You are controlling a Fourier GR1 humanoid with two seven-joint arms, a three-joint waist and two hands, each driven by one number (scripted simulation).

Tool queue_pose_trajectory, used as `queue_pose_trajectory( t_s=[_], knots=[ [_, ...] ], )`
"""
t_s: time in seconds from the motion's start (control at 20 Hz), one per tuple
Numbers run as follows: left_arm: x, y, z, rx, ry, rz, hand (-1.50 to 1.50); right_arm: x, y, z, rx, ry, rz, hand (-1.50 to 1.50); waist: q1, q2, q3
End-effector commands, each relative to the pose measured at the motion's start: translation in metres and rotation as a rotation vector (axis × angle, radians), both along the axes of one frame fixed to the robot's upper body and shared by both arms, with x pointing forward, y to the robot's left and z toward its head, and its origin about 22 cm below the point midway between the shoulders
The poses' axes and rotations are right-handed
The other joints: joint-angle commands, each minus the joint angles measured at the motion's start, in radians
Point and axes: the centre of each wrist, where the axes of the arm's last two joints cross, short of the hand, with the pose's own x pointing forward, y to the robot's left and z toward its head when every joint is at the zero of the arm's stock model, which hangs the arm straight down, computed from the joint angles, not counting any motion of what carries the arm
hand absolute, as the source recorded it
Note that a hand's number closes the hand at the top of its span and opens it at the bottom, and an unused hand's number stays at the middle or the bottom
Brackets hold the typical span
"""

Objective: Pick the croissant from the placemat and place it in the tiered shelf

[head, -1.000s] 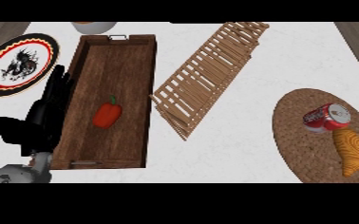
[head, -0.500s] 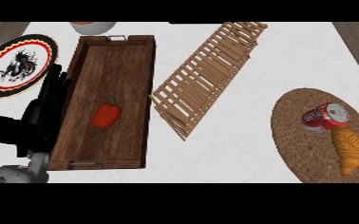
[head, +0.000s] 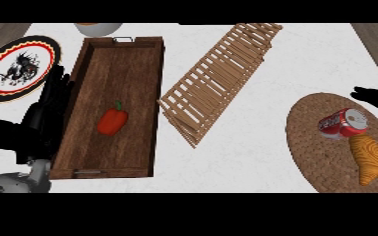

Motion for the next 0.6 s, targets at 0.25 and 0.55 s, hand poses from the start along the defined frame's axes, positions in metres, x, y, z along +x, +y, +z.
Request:
queue_pose_trajectory(
  t_s=[0.25, 0.55],
  knots=[
    [0.001, -0.022, 0.0, -0.016, 0.005, -0.012, 0.0, -0.01, 0.023, -0.05, -0.311, -0.048, -0.05, -1.5, 0.004, 0.003, 0.002],
    [0.004, -0.006, 0.005, 0.013, -0.019, -0.026, 0.0, 0.008, 0.021, -0.096, -0.402, -0.042, -0.141, -1.5, 0.017, 0.005, 0.001]
  ],
)
